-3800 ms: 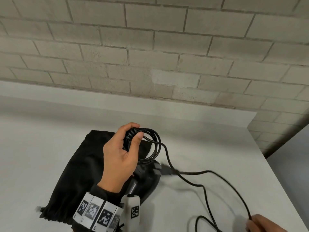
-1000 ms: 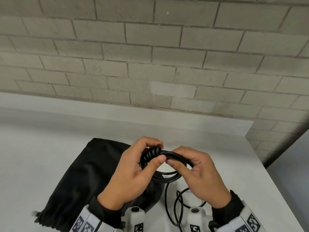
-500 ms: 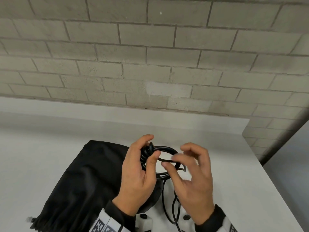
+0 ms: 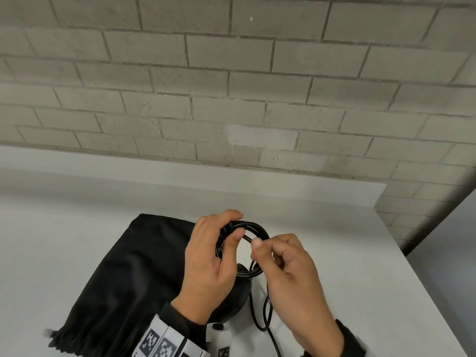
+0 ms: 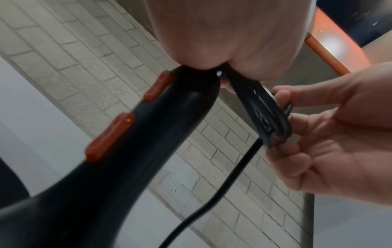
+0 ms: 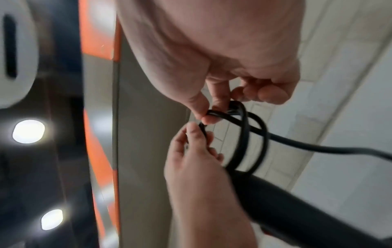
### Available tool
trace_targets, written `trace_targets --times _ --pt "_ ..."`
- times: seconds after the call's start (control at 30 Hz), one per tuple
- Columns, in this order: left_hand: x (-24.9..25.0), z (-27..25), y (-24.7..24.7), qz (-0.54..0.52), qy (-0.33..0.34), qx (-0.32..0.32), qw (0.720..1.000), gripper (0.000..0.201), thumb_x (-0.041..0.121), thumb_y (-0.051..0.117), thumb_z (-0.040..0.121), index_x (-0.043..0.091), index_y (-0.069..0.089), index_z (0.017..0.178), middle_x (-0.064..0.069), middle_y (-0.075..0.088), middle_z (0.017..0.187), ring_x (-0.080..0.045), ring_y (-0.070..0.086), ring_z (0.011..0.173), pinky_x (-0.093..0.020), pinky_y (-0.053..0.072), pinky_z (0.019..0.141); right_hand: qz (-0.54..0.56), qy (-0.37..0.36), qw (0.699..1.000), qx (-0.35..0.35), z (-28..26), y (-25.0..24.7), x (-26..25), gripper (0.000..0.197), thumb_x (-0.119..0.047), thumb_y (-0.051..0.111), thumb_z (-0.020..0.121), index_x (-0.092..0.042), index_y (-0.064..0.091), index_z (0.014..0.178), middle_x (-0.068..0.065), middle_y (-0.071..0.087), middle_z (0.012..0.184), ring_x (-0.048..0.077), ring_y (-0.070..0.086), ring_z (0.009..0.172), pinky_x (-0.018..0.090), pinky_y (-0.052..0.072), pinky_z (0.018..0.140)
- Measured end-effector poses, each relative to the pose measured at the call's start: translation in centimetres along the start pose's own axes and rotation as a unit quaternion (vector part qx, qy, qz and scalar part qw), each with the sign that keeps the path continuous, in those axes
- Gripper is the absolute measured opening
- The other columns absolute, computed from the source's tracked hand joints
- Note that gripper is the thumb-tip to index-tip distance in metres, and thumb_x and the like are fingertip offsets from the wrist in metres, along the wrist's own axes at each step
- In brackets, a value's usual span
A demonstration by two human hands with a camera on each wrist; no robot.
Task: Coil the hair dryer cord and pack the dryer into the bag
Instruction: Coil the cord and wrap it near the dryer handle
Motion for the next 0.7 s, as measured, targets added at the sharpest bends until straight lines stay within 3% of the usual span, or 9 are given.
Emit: trace_targets --times 0.1,0.13,0.2,0.3,0.37,0.47,0.53,0.6,0.7 --pt "-0.2 0.0 -0.1 0.01 0.013 -0.012 1.0 0.022 0.039 0.049 0.1 0.025 0.057 0.115 0.019 0.056 0.094 -0.015 0.058 0.08 -0.033 0.049 0.071 0.144 0.098 0.982 -0.074 0.2 -0.9 -0.4 0.046 -0.061 0.054 0.079 -0.019 0.058 0.059 -0.011 0.05 0.068 0.012 0.044 0.068 0.022 0.034 0.072" --pt "-0.2 0.0 -0.2 0.013 0.021 -0.018 1.0 0.024 0.04 0.047 0.101 0.024 0.057 0.116 0.018 0.056 0.093 -0.014 0.058 0.081 -0.032 0.048 0.071 0.17 0.1 0.975 -0.099 0.2 -1.3 -0.7 0.047 -0.06 0.057 0.083 -0.02 0.055 0.058 -0.009 0.048 0.067 0.015 0.041 0.07 0.028 0.034 0.074" --pt "-0.2 0.0 -0.2 0.016 0.028 -0.016 0.999 0.025 0.039 0.047 0.101 0.022 0.057 0.117 0.015 0.057 0.093 -0.014 0.058 0.082 -0.03 0.048 0.073 0.133 0.049 0.982 -0.123 0.0 -2.2 -1.1 0.04 -0.055 0.062 0.084 -0.023 0.058 0.06 -0.012 0.052 0.07 0.014 0.046 0.071 0.025 0.038 0.074" --pt "-0.4 0.1 -0.2 0.017 0.011 0.004 1.0 0.025 0.039 0.048 0.1 0.022 0.058 0.116 0.015 0.057 0.094 -0.014 0.06 0.083 -0.027 0.049 0.074 0.02 -0.069 0.993 -0.095 -0.7 -2.8 -1.3 0.003 -0.031 0.071 0.084 -0.029 0.069 0.085 -0.009 0.065 0.089 0.01 0.062 0.084 0.024 0.05 0.075" --pt "-0.4 0.1 -0.1 0.02 0.016 0.003 1.0 0.025 0.039 0.048 0.101 0.022 0.057 0.116 0.015 0.056 0.094 -0.012 0.059 0.083 -0.024 0.049 0.075 -0.013 -0.105 0.993 -0.05 -1.3 -2.8 -0.8 0.015 -0.018 0.068 0.087 -0.033 0.07 0.089 -0.007 0.069 0.092 0.014 0.065 0.089 0.022 0.052 0.075" --pt "-0.2 0.0 0.1 0.024 0.028 0.002 0.999 0.025 0.039 0.047 0.101 0.019 0.057 0.113 0.016 0.056 0.095 -0.009 0.058 0.082 -0.019 0.048 0.075 0.043 -0.07 0.996 -0.018 -1.6 -2.6 -0.7 0.015 -0.019 0.067 0.087 -0.032 0.073 0.086 -0.005 0.073 0.086 0.011 0.069 0.083 0.016 0.052 0.073" --pt "-0.1 0.0 0.2 0.03 0.037 0.003 0.999 0.025 0.039 0.046 0.101 0.018 0.056 0.112 0.014 0.056 0.094 -0.009 0.058 0.081 -0.019 0.047 0.074 0.135 -0.018 0.99 -0.031 -1.4 -2.6 -0.8 0.006 -0.024 0.069 0.084 -0.024 0.075 0.085 0.003 0.074 0.081 0.013 0.07 0.075 0.019 0.054 0.069" --pt "-0.1 0.1 0.2 0.037 0.048 0.003 0.998 0.026 0.039 0.046 0.102 0.018 0.057 0.111 0.013 0.056 0.094 -0.009 0.058 0.081 -0.019 0.048 0.074 0.273 0.061 0.956 -0.085 -1.3 -2.8 -0.4 0.013 -0.024 0.072 0.082 -0.011 0.075 0.083 0.01 0.07 0.074 0.019 0.065 0.067 0.023 0.054 0.062" --pt "0.1 0.0 0.2 0.03 0.062 0.004 0.998 0.025 0.038 0.046 0.102 0.017 0.057 0.109 0.011 0.057 0.092 -0.009 0.058 0.08 -0.02 0.048 0.071 0.474 0.152 0.848 -0.181 -1.3 -3.0 0.0 0.026 -0.02 0.08 0.072 0.001 0.071 0.086 0.011 0.056 0.065 0.021 0.055 0.058 0.029 0.049 0.054"
Point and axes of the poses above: each hand's wrist, its own z-axis towards the middle knuckle, its own y-axis out of the palm, x = y × z, the point moved 3 cm from there along z, towards the middle knuckle
